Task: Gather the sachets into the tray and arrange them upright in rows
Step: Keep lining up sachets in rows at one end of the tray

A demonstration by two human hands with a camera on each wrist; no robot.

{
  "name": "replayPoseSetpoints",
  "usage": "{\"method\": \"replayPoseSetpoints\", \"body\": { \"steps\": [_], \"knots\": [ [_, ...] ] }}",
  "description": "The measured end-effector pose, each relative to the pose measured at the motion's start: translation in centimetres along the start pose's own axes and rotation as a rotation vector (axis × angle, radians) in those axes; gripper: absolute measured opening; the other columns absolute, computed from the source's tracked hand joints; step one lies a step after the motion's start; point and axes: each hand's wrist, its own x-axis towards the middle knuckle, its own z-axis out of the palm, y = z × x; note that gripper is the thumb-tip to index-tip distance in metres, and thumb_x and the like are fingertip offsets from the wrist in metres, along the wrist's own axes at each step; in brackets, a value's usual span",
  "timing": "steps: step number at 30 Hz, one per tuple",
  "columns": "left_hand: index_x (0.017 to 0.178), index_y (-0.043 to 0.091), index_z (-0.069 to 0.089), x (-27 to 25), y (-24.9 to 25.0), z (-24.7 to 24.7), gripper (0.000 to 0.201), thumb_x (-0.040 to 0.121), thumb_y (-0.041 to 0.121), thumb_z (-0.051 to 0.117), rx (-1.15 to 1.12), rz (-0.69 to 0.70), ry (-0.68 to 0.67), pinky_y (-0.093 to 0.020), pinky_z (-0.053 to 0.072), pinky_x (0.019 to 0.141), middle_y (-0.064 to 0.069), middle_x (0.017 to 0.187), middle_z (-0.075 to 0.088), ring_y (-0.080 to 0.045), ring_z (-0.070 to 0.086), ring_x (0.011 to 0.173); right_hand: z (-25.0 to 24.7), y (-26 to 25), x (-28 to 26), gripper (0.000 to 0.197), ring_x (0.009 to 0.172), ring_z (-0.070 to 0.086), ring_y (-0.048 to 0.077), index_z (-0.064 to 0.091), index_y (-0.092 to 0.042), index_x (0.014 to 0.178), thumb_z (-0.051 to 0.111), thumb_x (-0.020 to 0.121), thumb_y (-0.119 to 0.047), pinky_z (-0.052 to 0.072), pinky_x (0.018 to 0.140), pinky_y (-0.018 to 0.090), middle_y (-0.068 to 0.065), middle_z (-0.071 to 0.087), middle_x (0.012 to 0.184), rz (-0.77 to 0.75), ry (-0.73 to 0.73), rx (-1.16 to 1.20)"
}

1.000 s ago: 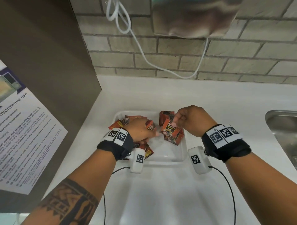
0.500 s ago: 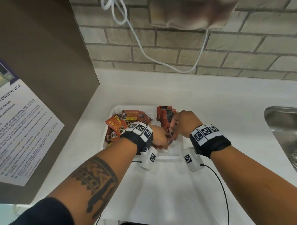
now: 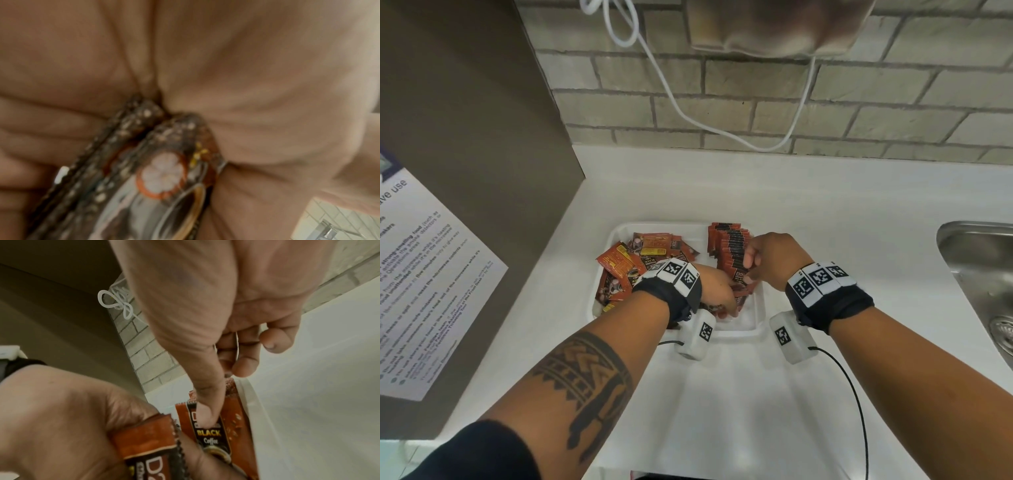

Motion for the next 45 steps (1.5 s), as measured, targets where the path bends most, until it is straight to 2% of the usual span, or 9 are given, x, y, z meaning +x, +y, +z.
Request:
{"method": "replayPoseSetpoints", "body": {
  "steps": [6, 12, 17, 27, 30, 33, 36, 40, 45],
  "knots": [
    [0.121, 0.008, 0.067, 1.0, -0.6, 0.4, 0.038, 0.089, 0.028, 0.071, -0.119, -0.007, -0.061, -0.044, 0.055, 0.095, -0.015, 0.115, 0.072, -0.025, 0.064, 0.090, 0.2, 0.0, 0.2, 0.025, 0.073, 0.056, 0.011, 0.061, -0.025, 0.076, 0.083, 0.074, -0.015, 0.040, 0.060, 0.022, -0.009, 0.059, 0.078, 0.007, 0.006, 0.012],
    [0.127, 0.006, 0.065, 1.4, -1.3, 0.7, 0.041, 0.091, 0.026, 0.069, -0.143, 0.020, -0.050, -0.035, 0.059, 0.084, -0.013, 0.114, 0.073, -0.020, 0.070, 0.088, 0.2, 0.0, 0.1, 0.024, 0.075, 0.057, 0.011, 0.064, -0.023, 0.079, 0.085, 0.073, -0.018, 0.040, 0.061, 0.022, -0.007, 0.061, 0.081, 0.014, 0.002, 0.014],
    [0.122, 0.011, 0.068, 1.0, -1.3, 0.4, 0.042, 0.085, 0.029, 0.074, -0.158, 0.008, -0.085, -0.049, 0.054, 0.098, -0.016, 0.113, 0.073, -0.029, 0.065, 0.092, 0.3, 0.0, 0.2, 0.024, 0.076, 0.057, 0.012, 0.064, -0.023, 0.080, 0.086, 0.073, -0.018, 0.038, 0.058, 0.020, -0.008, 0.059, 0.080, 0.010, 0.002, 0.011],
    [0.117, 0.011, 0.071, 0.3, -1.9, -0.5, 0.034, 0.087, 0.026, 0.073, -0.217, 0.056, -0.105, -0.047, 0.053, 0.100, -0.012, 0.110, 0.075, -0.024, 0.067, 0.089, 0.2, 0.3, -0.1, 0.023, 0.069, 0.052, 0.008, 0.062, -0.024, 0.076, 0.082, 0.076, -0.013, 0.036, 0.057, 0.018, -0.012, 0.055, 0.075, -0.023, 0.043, 0.064],
    [0.114, 0.005, 0.071, -0.4, -3.0, -1.0, 0.031, 0.088, 0.021, 0.074, -0.367, 0.087, -0.096, -0.049, 0.057, 0.092, -0.018, 0.103, 0.075, -0.026, 0.066, 0.084, -0.2, 0.5, -0.4, 0.020, 0.071, 0.056, 0.010, 0.063, -0.025, 0.074, 0.076, 0.081, -0.012, 0.040, 0.061, 0.020, -0.012, 0.058, 0.072, -0.049, 0.107, 0.152],
    [0.114, -0.006, 0.064, -1.0, -4.0, -1.1, 0.030, 0.089, 0.008, 0.073, -0.781, 0.157, -0.067, -0.042, 0.062, 0.078, -0.019, 0.085, 0.070, -0.031, 0.067, 0.085, -0.7, 0.2, -1.2, 0.007, 0.075, 0.060, 0.010, 0.068, -0.023, 0.084, 0.074, 0.086, -0.027, 0.046, 0.066, 0.021, -0.010, 0.065, 0.078, -0.099, 0.159, 0.270],
    [0.116, 0.000, 0.063, -1.2, -4.4, -1.2, 0.032, 0.087, 0.003, 0.074, -1.030, 0.209, 0.021, -0.044, 0.062, 0.080, -0.017, 0.094, 0.071, -0.030, 0.071, 0.089, -1.1, -0.2, -1.7, 0.015, 0.078, 0.062, 0.006, 0.069, -0.026, 0.092, 0.074, 0.086, -0.039, 0.048, 0.071, 0.021, -0.009, 0.068, 0.085, -0.141, 0.131, 0.362],
    [0.113, 0.009, 0.065, -1.4, -4.3, -1.0, 0.028, 0.087, 0.001, 0.073, -1.166, 0.283, 0.049, -0.046, 0.060, 0.085, -0.009, 0.099, 0.074, -0.027, 0.072, 0.096, -1.3, -0.6, -1.7, 0.012, 0.071, 0.058, 0.006, 0.069, -0.022, 0.094, 0.076, 0.085, -0.025, 0.043, 0.069, 0.020, -0.008, 0.064, 0.080, -0.167, 0.116, 0.390],
    [0.105, 0.011, 0.067, -1.8, -3.9, -0.8, 0.022, 0.090, -0.006, 0.067, -1.230, 0.349, 0.047, -0.037, 0.063, 0.078, -0.010, 0.102, 0.071, -0.022, 0.073, 0.091, -1.2, -0.9, -1.6, 0.011, 0.078, 0.061, 0.005, 0.069, -0.021, 0.093, 0.077, 0.085, -0.022, 0.044, 0.069, 0.015, -0.007, 0.066, 0.085, -0.162, 0.165, 0.408]
  ]
}}
